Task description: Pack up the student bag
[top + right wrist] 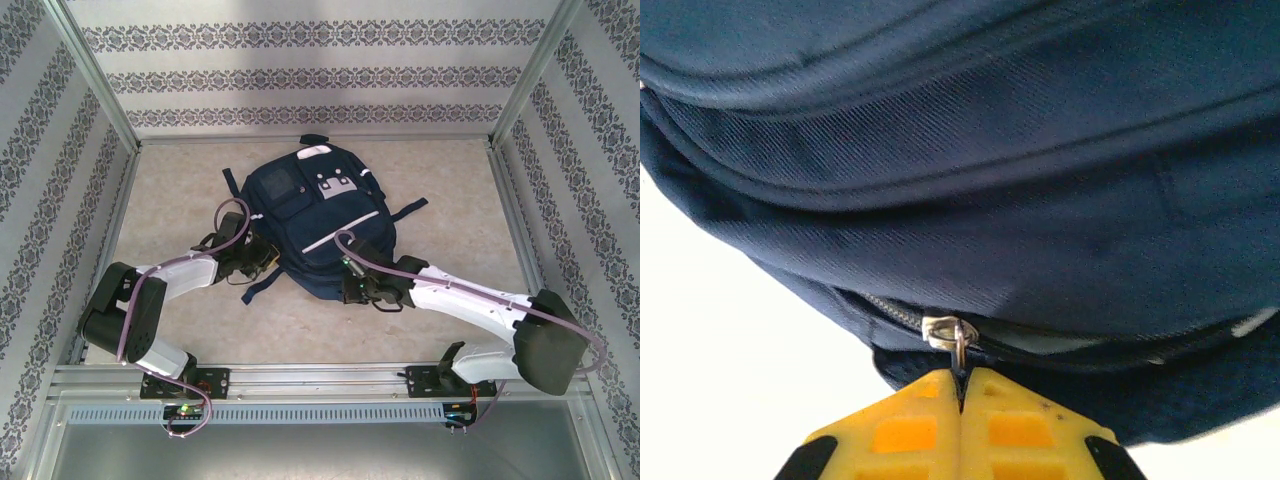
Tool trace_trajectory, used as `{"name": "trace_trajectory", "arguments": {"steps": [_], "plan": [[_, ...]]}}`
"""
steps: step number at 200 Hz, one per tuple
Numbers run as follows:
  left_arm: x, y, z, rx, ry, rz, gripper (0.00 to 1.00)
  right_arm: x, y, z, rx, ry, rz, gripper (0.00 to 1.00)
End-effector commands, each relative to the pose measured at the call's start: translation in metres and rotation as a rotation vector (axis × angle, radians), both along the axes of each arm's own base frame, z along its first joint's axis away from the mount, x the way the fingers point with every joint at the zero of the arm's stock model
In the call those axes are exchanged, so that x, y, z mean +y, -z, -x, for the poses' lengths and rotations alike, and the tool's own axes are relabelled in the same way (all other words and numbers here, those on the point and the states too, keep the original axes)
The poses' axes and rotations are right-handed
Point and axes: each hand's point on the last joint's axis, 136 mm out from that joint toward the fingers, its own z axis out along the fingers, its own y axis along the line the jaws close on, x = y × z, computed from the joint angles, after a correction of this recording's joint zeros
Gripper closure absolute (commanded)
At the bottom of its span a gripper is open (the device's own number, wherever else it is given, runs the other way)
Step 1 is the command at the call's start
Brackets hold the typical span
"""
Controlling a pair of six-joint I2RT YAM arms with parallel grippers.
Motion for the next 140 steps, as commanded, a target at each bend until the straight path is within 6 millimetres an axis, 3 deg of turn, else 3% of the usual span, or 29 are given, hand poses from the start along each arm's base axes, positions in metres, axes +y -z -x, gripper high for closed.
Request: {"name": "trace_trajectory", "arguments": {"steps": [1, 19, 42, 61, 77, 98, 120, 140], "plan": [[0.034, -0.020, -0.026, -0.064, -0.059, -0.077, 0.93, 0.003, -0.008, 0.011, 0.033, -0.113, 0.005, 1.00], [0.051, -0.035, -0.043, -0.040, -0.023, -0.113, 0.87, 0.032, -0.023, 0.007, 0.012, -0.135, -0.102, 1.00], [0.062, -0.040, -0.038, 0.002, -0.065, -0.138, 0.43, 0.080, -0.041, -0.009, 0.023, -0.096, -0.284, 1.00], [0.064, -0.044, -0.018, 0.056, -0.074, -0.127, 0.28, 0.118, -0.058, -0.021, 0.007, -0.076, -0.391, 1.00], [0.061, -0.049, 0.002, 0.091, -0.077, -0.091, 0.24, 0.142, -0.065, -0.025, 0.001, -0.080, -0.426, 1.00], [0.054, -0.049, 0.031, 0.126, -0.089, -0.035, 0.23, 0.158, -0.065, -0.024, 0.001, -0.089, -0.424, 1.00], [0.040, -0.045, 0.053, 0.151, -0.096, 0.003, 0.25, 0.156, -0.054, -0.023, 0.002, -0.076, -0.400, 1.00], [0.024, -0.044, 0.057, 0.151, -0.085, 0.030, 0.27, 0.140, -0.044, -0.021, -0.015, -0.077, -0.328, 1.00]]}}
